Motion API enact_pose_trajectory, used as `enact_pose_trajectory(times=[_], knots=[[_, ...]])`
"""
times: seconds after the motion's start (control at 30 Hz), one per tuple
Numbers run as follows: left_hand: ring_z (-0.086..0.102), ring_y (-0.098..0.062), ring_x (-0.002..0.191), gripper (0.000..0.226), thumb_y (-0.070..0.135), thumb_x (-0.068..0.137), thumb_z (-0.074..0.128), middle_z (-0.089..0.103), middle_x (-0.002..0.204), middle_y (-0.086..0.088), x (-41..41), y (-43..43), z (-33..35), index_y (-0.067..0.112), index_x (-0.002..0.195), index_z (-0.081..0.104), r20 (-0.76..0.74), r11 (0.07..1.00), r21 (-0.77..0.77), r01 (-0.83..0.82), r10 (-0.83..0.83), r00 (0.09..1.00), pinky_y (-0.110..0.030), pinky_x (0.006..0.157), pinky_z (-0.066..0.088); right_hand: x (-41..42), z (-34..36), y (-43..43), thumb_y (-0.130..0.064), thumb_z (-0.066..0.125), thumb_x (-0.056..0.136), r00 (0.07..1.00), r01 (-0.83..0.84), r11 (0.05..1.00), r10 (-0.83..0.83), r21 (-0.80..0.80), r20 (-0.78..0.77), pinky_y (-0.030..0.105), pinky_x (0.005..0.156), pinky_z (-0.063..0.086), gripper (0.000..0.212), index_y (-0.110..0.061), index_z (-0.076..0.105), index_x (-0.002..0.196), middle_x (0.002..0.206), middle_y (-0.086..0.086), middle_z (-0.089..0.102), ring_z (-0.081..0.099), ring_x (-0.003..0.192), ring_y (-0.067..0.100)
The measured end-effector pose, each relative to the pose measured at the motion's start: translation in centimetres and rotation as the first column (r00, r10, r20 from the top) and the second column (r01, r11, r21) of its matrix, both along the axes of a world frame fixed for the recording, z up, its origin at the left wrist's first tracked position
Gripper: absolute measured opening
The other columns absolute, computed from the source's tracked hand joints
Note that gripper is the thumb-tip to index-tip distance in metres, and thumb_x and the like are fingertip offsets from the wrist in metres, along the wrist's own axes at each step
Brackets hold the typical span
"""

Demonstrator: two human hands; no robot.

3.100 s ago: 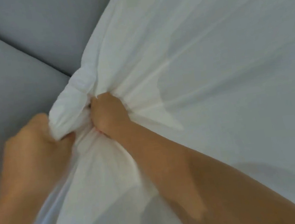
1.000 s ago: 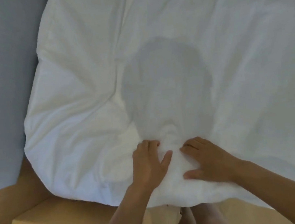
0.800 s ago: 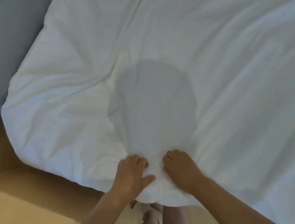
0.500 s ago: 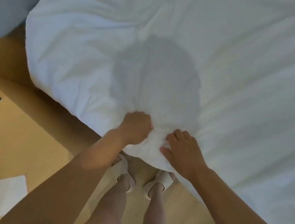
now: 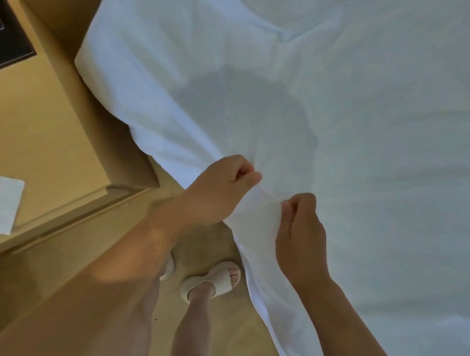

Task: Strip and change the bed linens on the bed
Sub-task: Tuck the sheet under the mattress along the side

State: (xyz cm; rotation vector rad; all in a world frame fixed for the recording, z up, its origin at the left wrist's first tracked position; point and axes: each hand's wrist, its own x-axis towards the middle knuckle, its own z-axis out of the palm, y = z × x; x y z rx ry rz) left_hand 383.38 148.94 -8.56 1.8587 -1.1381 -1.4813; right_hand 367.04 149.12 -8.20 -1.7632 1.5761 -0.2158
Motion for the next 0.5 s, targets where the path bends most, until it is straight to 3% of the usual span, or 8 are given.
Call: enact_pose_trajectory(times=[0.1, 0.17, 0.23, 0.3, 0.37, 0.4, 0.47, 0.5], knots=[[0.043, 0.003, 0.054, 0.02, 0.032, 0.092, 0.056, 0.049, 0.066, 0.014, -1.2, 0.3, -0.6, 0.025, 0.074, 0.053, -0.084, 0.992, -0.025, -0.127, 0.125, 0.989, -0.008, 0.054, 0.037, -1.3, 0.5, -2.2, -0.024, 0.032, 0.1, 0.996, -0.062, 0.997, 0.065, 0.05, -0.063, 0.019, 0.045, 0.032, 0.024, -0.027, 0.028, 0.076, 0.063, -0.007, 0.049, 0.049, 0.054, 0.008], [0.043, 0.005, 0.049, 0.021, 0.03, 0.089, 0.061, 0.05, 0.058, 0.016, -1.4, 0.9, -1.8, 0.024, 0.07, 0.055, -0.112, 0.967, -0.012, -0.256, 0.253, 0.961, -0.006, 0.049, 0.035, -3.0, 1.2, -3.5, -0.024, 0.035, 0.1, 0.982, -0.129, 0.991, 0.125, -0.024, -0.144, 0.028, 0.045, 0.031, 0.019, -0.025, 0.029, 0.082, 0.058, -0.006, 0.047, 0.05, 0.052, 0.018], [0.046, 0.008, 0.049, 0.017, 0.031, 0.087, 0.065, 0.054, 0.06, 0.016, -1.3, 1.7, -3.6, 0.02, 0.075, 0.06, -0.054, 0.909, 0.028, -0.417, 0.418, 0.907, -0.004, 0.048, 0.035, -5.1, 1.5, -4.0, -0.025, 0.039, 0.099, 0.988, -0.032, 0.974, -0.003, -0.226, -0.154, 0.028, 0.049, 0.029, 0.013, -0.023, 0.032, 0.088, 0.057, -0.008, 0.043, 0.048, 0.05, 0.027], [0.051, 0.01, 0.053, 0.024, 0.031, 0.085, 0.068, 0.06, 0.076, 0.005, -1.3, 2.6, -5.4, 0.008, 0.087, 0.062, -0.093, 0.81, 0.136, -0.57, 0.583, 0.807, -0.003, 0.051, 0.038, -6.0, 1.0, -3.5, -0.026, 0.04, 0.098, 0.978, 0.048, 0.959, -0.102, -0.281, -0.181, 0.029, 0.052, 0.027, 0.011, -0.023, 0.034, 0.088, 0.056, -0.015, 0.038, 0.039, 0.05, 0.021], [0.061, 0.009, 0.071, 0.031, 0.029, 0.083, 0.071, 0.065, 0.099, 0.0, -1.4, 3.3, -6.9, 0.007, 0.103, 0.062, -0.242, 0.691, 0.289, -0.662, 0.722, 0.648, -0.007, 0.067, 0.05, -5.6, -0.4, -1.7, -0.025, 0.041, 0.099, 0.958, 0.002, 0.987, -0.047, -0.159, -0.282, 0.029, 0.054, 0.025, 0.014, -0.022, 0.035, 0.087, 0.056, -0.014, 0.036, 0.039, 0.054, 0.02], [0.063, 0.004, 0.089, 0.045, 0.034, 0.081, 0.072, 0.064, 0.114, 0.001, -1.3, 3.5, -7.6, 0.011, 0.117, 0.057, -0.262, 0.631, 0.374, -0.68, 0.775, 0.575, -0.018, 0.081, 0.054, -5.2, -1.1, -0.9, -0.028, 0.039, 0.099, 0.953, -0.018, 0.996, -0.01, -0.088, -0.301, 0.029, 0.051, 0.024, 0.015, -0.021, 0.036, 0.085, 0.055, -0.011, 0.038, 0.042, 0.053, 0.021], [0.051, -0.012, 0.123, 0.08, 0.054, 0.078, 0.067, 0.049, 0.139, 0.001, -0.8, 3.9, -8.8, 0.014, 0.141, 0.038, -0.271, 0.541, 0.58, -0.61, 0.834, 0.482, -0.038, 0.105, 0.042, -4.5, -2.0, 0.0, -0.045, 0.034, 0.095, 0.957, 0.004, 1.0, -0.007, -0.012, -0.292, 0.024, 0.049, 0.026, 0.024, -0.023, 0.037, 0.087, 0.059, -0.01, 0.045, 0.051, 0.058, 0.022], [0.046, -0.018, 0.128, 0.081, 0.062, 0.079, 0.059, 0.046, 0.143, 0.0, -0.6, 3.9, -9.4, 0.016, 0.143, 0.038, -0.345, 0.536, 0.648, -0.541, 0.84, 0.419, -0.042, 0.109, 0.036, -4.2, -2.3, 0.0, -0.057, 0.033, 0.09, 0.955, 0.02, 1.0, -0.02, -0.002, -0.295, 0.021, 0.052, 0.028, 0.033, -0.025, 0.039, 0.09, 0.064, -0.012, 0.048, 0.053, 0.062, 0.019]])
